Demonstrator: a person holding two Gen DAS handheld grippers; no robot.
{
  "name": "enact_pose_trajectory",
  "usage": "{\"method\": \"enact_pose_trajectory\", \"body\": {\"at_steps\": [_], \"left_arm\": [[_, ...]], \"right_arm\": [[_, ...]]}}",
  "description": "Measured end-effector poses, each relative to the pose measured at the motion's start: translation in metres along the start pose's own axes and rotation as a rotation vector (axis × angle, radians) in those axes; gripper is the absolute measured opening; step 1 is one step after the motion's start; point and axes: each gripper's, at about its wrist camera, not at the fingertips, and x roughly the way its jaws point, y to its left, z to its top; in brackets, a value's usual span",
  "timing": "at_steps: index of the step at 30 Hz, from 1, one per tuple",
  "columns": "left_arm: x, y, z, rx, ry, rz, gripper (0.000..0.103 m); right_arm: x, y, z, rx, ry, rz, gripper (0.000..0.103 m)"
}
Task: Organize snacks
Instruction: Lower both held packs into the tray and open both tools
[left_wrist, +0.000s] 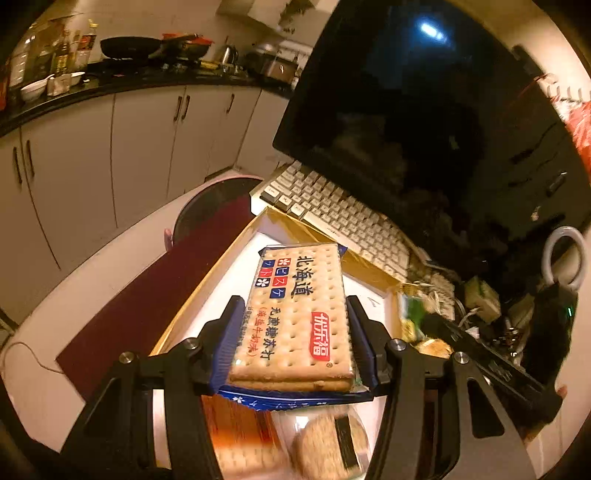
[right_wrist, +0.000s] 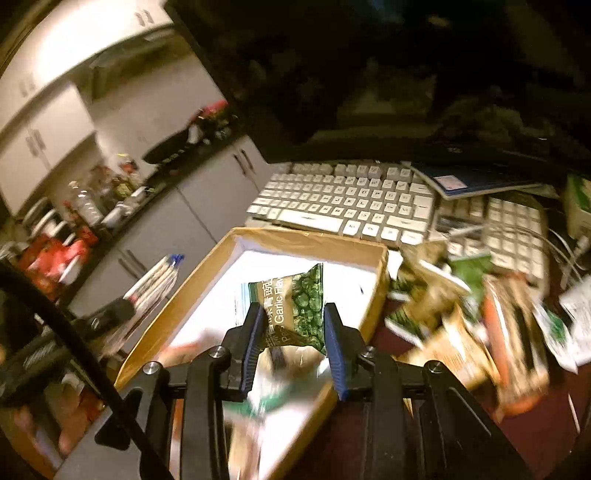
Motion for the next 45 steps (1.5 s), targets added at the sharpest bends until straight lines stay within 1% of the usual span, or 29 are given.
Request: {"method": "enact_pose_trajectory", "body": {"at_steps": [2, 5, 8, 10, 11, 14, 17, 18, 19, 21, 22, 24, 25, 26, 28, 29, 31, 32, 34, 36, 37, 39, 41, 43, 45], "left_arm": [[0.019, 0.000, 0.010, -0.004, 0.028, 0.030, 0.056], [0.036, 0.001, 0.016, 0.010, 0.064, 0.075, 0.056], [0.046, -0.004, 0.014, 0.034, 0.093, 0.107, 0.056], [0.050, -0.010, 0.013, 0.054, 0.098, 0.134, 0.056], [0.052, -0.012, 0.013, 0.061, 0.106, 0.149, 0.056], [0.064, -0.013, 0.015, 0.067, 0.136, 0.183, 0.056], [0.083, -0.012, 0.016, 0.097, 0.172, 0.251, 0.056], [0.089, -0.011, 0.016, 0.101, 0.193, 0.260, 0.057], [0.100, -0.008, 0.015, 0.099, 0.245, 0.265, 0.057], [0.110, -0.004, 0.013, 0.085, 0.303, 0.253, 0.057], [0.110, -0.002, 0.012, 0.075, 0.310, 0.247, 0.057], [0.104, 0.000, 0.012, 0.055, 0.296, 0.236, 0.057], [0.096, 0.001, 0.013, 0.037, 0.270, 0.220, 0.059], [0.086, 0.001, 0.013, 0.024, 0.235, 0.196, 0.064], [0.068, -0.005, 0.013, 0.019, 0.179, 0.169, 0.072], [0.058, -0.009, 0.012, 0.021, 0.152, 0.156, 0.075], [0.039, -0.020, 0.009, 0.046, 0.113, 0.128, 0.078], [0.031, -0.025, 0.006, 0.057, 0.101, 0.119, 0.078], [0.011, -0.035, -0.006, 0.077, 0.065, 0.092, 0.078], [-0.008, -0.045, -0.022, 0.091, 0.025, 0.060, 0.081], [-0.019, -0.050, -0.035, 0.100, -0.003, 0.038, 0.085], [-0.030, -0.060, -0.060, 0.119, -0.047, 0.027, 0.085], [-0.033, -0.068, -0.087, 0.126, -0.054, 0.034, 0.085], [-0.031, -0.075, -0.107, 0.122, -0.023, 0.004, 0.085], [-0.031, -0.085, -0.117, 0.131, -0.001, -0.038, 0.085]], "right_arm": [[0.020, -0.007, 0.007, 0.047, 0.015, -0.032, 0.032], [0.027, -0.009, 0.000, 0.050, 0.005, -0.087, 0.032], [0.033, -0.014, -0.005, 0.065, 0.016, -0.095, 0.032], [0.034, -0.012, -0.007, 0.049, 0.008, -0.112, 0.031], [0.036, -0.007, -0.007, 0.024, 0.004, -0.132, 0.031], [0.041, -0.004, -0.005, -0.006, -0.005, -0.156, 0.032], [0.041, -0.007, -0.005, -0.021, -0.009, -0.156, 0.033], [0.040, -0.008, -0.005, -0.023, -0.008, -0.151, 0.034], [0.041, -0.009, -0.004, -0.023, -0.009, -0.144, 0.035], [0.041, -0.009, -0.004, -0.028, -0.012, -0.122, 0.042], [0.043, -0.008, -0.003, -0.029, -0.017, -0.107, 0.045], [0.037, -0.007, -0.002, -0.020, -0.042, -0.078, 0.053], [0.033, -0.006, -0.001, -0.019, -0.055, -0.069, 0.054], [0.028, -0.006, 0.000, -0.018, -0.070, -0.068, 0.056], [0.018, -0.003, 0.001, -0.011, -0.089, -0.060, 0.058], [0.013, -0.002, 0.002, -0.011, -0.084, -0.052, 0.058], [-0.004, -0.001, 0.003, -0.007, -0.067, -0.037, 0.058], [-0.019, -0.001, 0.001, -0.010, -0.074, -0.020, 0.058], [-0.044, -0.005, -0.007, -0.019, -0.092, 0.022, 0.062], [-0.076, -0.018, -0.028, -0.021, -0.132, 0.085, 0.075], [-0.086, -0.024, -0.037, -0.021, -0.146, 0.101, 0.076], [-0.103, -0.040, -0.058, -0.023, -0.149, 0.115, 0.076], [-0.114, -0.057, -0.075, -0.009, -0.134, 0.101, 0.076], [-0.123, -0.074, -0.089, 0.005, -0.115, 0.053, 0.076], [-0.132, -0.090, -0.101, 0.018, -0.096, -0.064, 0.076]]}}
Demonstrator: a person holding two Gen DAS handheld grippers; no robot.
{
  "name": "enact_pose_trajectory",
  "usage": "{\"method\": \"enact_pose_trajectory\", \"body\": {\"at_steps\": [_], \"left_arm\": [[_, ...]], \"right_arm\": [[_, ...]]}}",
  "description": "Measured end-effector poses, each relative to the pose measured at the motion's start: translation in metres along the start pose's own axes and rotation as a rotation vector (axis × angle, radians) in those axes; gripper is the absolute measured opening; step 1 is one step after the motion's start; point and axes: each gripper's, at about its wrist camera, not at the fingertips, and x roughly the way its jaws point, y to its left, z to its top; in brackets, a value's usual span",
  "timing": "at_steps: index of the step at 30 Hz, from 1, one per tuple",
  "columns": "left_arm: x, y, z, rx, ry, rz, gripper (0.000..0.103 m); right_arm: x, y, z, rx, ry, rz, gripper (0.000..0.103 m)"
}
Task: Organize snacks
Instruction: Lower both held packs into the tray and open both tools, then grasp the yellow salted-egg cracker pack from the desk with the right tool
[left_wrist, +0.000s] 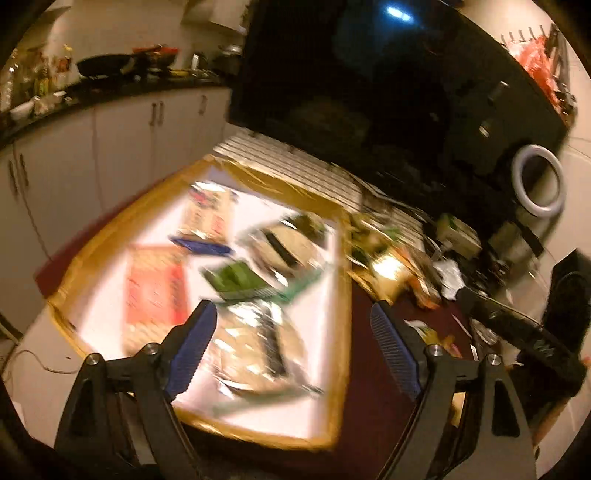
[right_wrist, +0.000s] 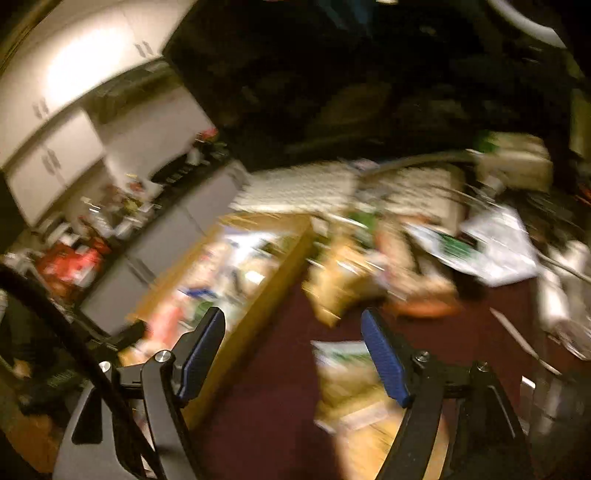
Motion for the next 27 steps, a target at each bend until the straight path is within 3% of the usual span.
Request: {"method": "enact_pose_trajectory", "body": {"at_steps": [2, 3, 6, 10, 14, 22, 27], "left_arm": [[0.003, -0.013, -0.001, 0.052, 0.010, -0.006, 0.085], [0.004, -0.022, -0.002, 0.089, 0.013, 0.005, 0.085], [0.004, -0.034, -0.007, 0.130, 0.025, -0.003, 0.085], [0.007, -0.035, -0.008, 0.125, 0.041, 0.000, 0.085], [0.008, -0.038, -0.008, 0.142, 0.039, -0.003, 0.085], [0.009, -0.038, -0.010, 0.134, 0.054, -0.007, 0.085], [0.012, -0.052, -0.014, 0.182, 0.080, -0.037, 0.085]], "right_arm": [[-0.007, -0.017, -0.006, 0.024, 0.010, -0.095, 0.076], [-0.008, -0.024, -0.009, 0.035, 0.024, -0.102, 0.076], [-0.009, -0.036, -0.019, 0.041, 0.086, -0.051, 0.076], [0.006, -0.025, -0.034, -0.065, 0.193, -0.103, 0.076], [0.020, -0.008, -0.043, -0.160, 0.252, -0.082, 0.079], [0.024, -0.002, -0.048, -0.222, 0.263, -0.133, 0.075], [0.017, -0.035, -0.037, -0.021, 0.185, -0.086, 0.074]]}}
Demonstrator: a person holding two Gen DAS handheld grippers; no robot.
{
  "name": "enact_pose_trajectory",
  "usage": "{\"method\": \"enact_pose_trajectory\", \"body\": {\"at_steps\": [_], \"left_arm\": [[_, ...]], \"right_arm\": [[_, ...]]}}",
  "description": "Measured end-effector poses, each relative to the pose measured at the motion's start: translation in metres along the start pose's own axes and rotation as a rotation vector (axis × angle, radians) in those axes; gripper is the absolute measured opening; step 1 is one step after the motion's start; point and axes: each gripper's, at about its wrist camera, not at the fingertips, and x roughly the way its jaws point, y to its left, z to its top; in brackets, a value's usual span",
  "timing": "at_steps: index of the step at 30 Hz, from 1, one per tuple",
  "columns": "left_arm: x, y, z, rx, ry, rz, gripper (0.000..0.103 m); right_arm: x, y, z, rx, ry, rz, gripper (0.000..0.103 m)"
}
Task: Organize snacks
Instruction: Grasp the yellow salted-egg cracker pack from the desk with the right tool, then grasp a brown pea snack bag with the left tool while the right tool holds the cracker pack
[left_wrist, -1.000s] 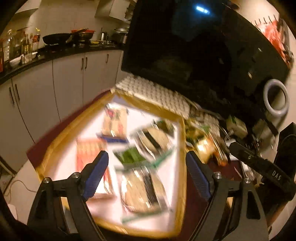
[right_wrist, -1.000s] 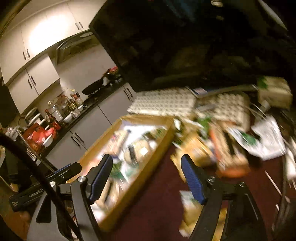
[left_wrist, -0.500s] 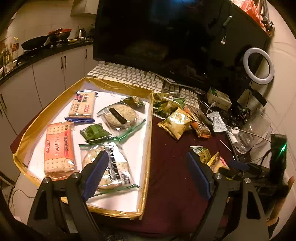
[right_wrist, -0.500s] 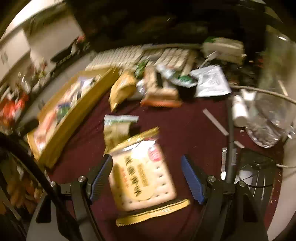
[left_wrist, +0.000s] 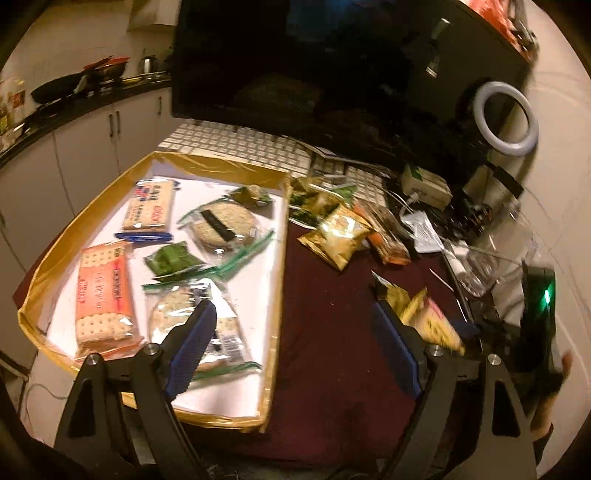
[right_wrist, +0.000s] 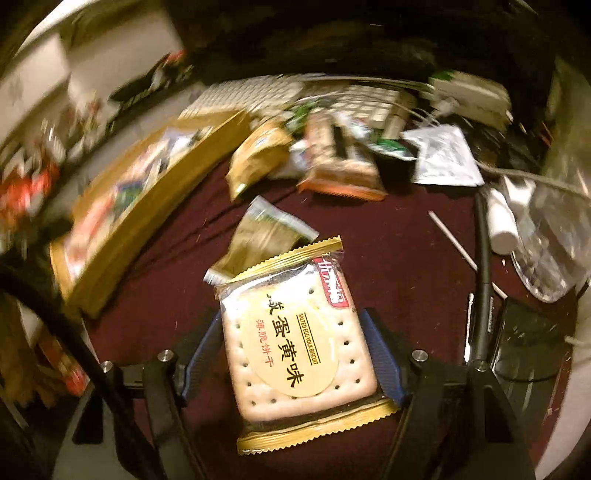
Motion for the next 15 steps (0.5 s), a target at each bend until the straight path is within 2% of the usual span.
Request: {"method": "enact_pose_trajectory", "body": {"at_steps": [4, 8, 11, 15], "left_arm": [[0.013, -0.025, -0.002, 0.094, 0.041, -0.037, 0.085], [0.042, -0.051, -0.004, 0.174, 0.106, -0.066, 0.085], [0.064, -0.068, -0.005, 0.223, 0.141, -0.074, 0.085], [0.082, -0.085, -0.001, 0.255, 0.156, -0.073, 0.082]], "right_arm": [[-0.007, -0.033, 0.013, 0.212, -0.122, 0.078, 0.074], [-0.008, -0.046, 0.021, 0.277, -0.226, 0.056, 0.074], [-0.015, -0.046, 0.019, 0.285, -0.273, 0.084, 0.074], [-0.014, -0.036, 0.013, 0.272, -0.289, 0.022, 0.074]]}}
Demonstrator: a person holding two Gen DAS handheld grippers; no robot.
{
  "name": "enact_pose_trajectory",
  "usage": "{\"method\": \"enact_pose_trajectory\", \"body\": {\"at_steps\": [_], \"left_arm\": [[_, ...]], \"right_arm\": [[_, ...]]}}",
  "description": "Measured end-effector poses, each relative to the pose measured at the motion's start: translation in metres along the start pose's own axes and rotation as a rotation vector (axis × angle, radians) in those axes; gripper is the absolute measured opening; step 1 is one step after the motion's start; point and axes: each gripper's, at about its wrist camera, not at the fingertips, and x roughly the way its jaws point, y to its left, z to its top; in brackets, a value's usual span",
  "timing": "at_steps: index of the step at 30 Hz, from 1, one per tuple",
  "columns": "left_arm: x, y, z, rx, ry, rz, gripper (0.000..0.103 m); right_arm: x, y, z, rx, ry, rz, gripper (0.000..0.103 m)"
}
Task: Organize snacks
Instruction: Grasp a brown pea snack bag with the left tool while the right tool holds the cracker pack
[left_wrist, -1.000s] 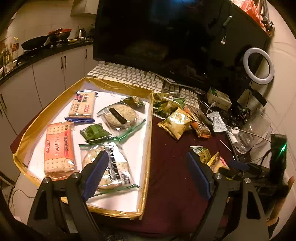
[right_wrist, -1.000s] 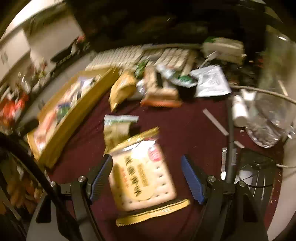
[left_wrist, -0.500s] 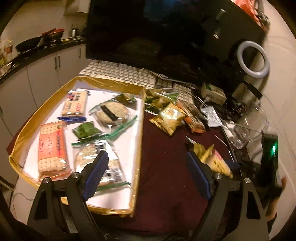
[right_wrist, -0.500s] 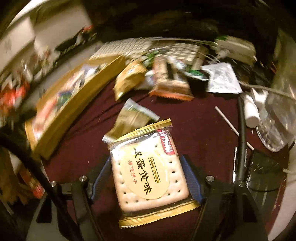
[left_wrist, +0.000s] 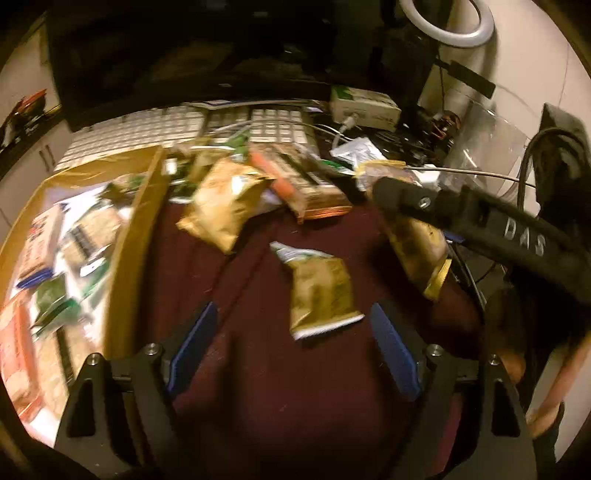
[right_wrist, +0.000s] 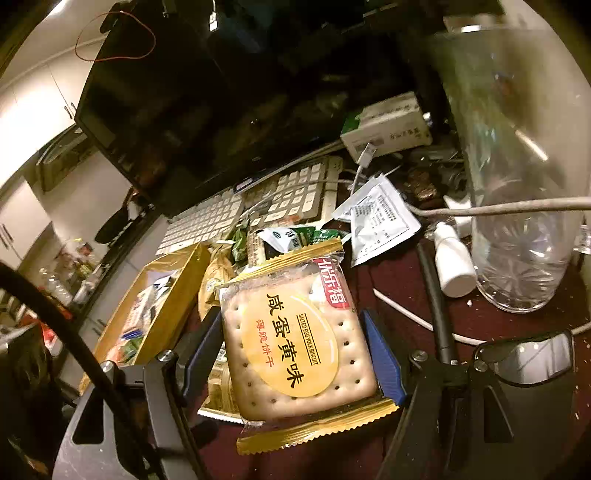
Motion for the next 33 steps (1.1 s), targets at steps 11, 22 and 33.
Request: {"method": "enact_pose_trajectory", "body": {"at_steps": [11, 22, 33], "left_arm": [[0.015, -0.005, 0.002, 0.011, -0.009, 0.035, 0.036], [0.005, 0.013, -0.011, -0.043, -0.004, 0.025, 0.046], [-0.011, 0.027, -0.016, -0.108, -0.032, -0.012, 0.036]], "right_arm": [[0.005, 0.002, -0.001, -0.009, 0.007, -0.035, 0.074], [0.009, 0.005, 0.001, -0.023, 0.026, -0.034, 0.074], [0.004, 0.020, -0.001, -0.111, 0.009, 0.000, 0.074]]}}
